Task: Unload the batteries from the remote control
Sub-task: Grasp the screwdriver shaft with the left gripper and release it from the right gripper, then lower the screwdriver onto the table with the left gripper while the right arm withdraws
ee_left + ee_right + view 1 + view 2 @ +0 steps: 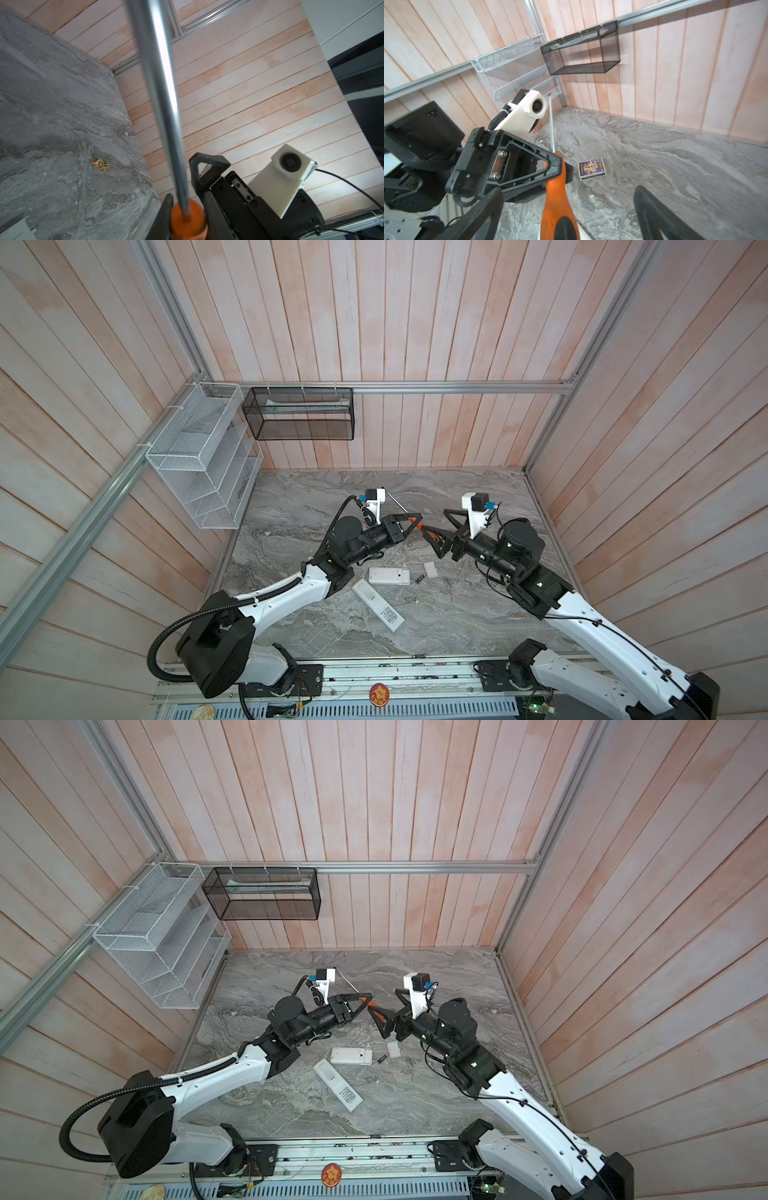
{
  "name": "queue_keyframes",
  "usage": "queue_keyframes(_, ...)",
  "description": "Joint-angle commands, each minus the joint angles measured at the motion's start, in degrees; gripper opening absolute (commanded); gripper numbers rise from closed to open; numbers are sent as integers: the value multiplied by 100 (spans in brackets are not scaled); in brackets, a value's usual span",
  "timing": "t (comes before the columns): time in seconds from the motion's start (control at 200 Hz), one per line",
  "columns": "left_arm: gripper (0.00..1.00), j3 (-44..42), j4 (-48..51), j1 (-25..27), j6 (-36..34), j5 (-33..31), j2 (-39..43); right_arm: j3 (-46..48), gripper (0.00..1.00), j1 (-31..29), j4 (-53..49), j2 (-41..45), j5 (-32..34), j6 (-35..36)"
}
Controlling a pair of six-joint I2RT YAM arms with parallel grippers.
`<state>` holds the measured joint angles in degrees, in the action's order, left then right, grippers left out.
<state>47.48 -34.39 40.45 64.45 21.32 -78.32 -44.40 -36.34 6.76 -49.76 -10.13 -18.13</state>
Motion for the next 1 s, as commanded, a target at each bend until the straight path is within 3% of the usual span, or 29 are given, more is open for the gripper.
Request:
queue_keyframes(0.0, 0, 217, 1058, -271, -432, 176, 454, 18, 98, 44, -316, 419, 1193, -437)
queue_keyframes(0.175, 0, 601, 4114, -1042, -1503, 237, 1126, 59, 98, 208, -616, 739, 1223, -547)
queue_keyframes(0.335, 0, 1483, 7172, -1549, -3139, -560, 1248, -608, 98, 364, -1626, 145, 730, -506)
queue_keyframes(0.445, 0, 1856, 8488, -1641, -3872, -1081, 797, -1029, 98, 390, -2113, -375, 343, -395)
queue_keyframes(0.61, 0, 1823, 8958, -1654, -4376, -1383, -51, -1458, 98, 395, -2499, -908, 119, -284)
queue_keyframes(0.995, 0, 2287, 9045, -1689, -5038, -2127, -2011, -1121, 98, 400, -2788, -741, -2, -257)
